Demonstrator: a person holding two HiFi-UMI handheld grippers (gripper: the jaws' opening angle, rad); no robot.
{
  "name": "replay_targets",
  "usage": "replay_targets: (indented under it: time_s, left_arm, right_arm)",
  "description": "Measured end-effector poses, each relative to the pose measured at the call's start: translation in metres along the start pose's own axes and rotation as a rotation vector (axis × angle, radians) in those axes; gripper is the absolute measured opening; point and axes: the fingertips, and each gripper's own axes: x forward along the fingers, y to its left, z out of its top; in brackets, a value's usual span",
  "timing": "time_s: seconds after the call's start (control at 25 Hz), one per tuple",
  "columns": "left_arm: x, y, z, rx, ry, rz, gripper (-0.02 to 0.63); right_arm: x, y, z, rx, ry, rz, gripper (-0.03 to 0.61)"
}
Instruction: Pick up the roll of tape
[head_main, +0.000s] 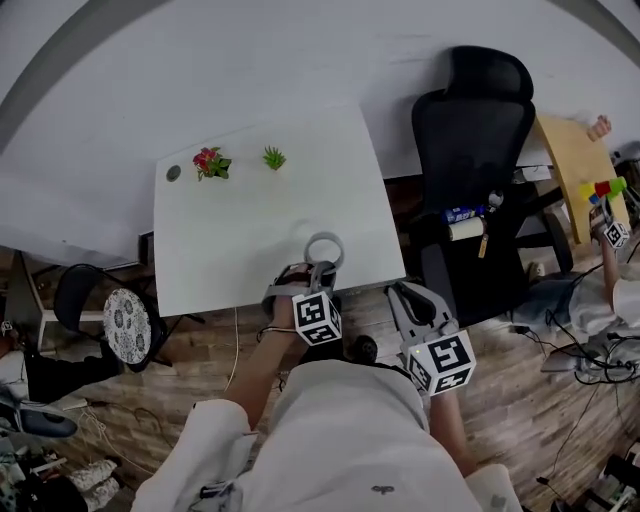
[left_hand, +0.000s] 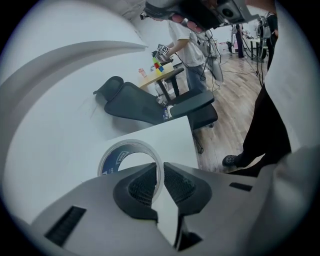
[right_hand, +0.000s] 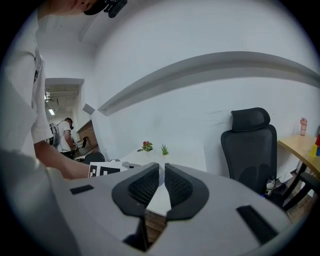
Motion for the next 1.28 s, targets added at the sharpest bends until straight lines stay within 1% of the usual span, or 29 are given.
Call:
replay_targets:
  time_s: [0.36, 0.68, 0.8, 1.0, 1.2, 1.28]
  left_arm:
    - [-0.067, -0.022, 0.02, -0.132, -0.021, 0.115, 0.055]
    - [-0.124, -0.032, 0.038, -0.244, -0.063, 0.221, 0.055]
    - [-0.144, -0.034, 0.05, -0.303, -0.095, 0.254, 0.055]
    - [-0.174, -0.035, 0.066, -0.426, -0.176, 0.299, 0.055]
    - [-0.193, -0.034, 0.074, -0.492, -0.218, 0.309, 0.057]
    - [-0.201, -0.03, 0.073, -0.545, -0.245, 0.316, 0.057]
  right_arm:
    - [-0.028, 0.016, -0.02, -0.029, -0.003, 0.099, 0.028]
    - [-0.05, 0.03, -0.017, -0.071, -0.035, 0.174, 0.017]
    - [-0.055, 0.034, -0.014, -0.092, -0.045, 0.202, 0.014]
    - [-0.058, 0.038, -0.009, -0.11, -0.058, 0.244, 0.008]
    - [-0.057, 0.043, -0.001, -0.129, -0.068, 0.28, 0.008]
    - [-0.055, 0.046, 0.003, -0.136, -0.07, 0.295, 0.008]
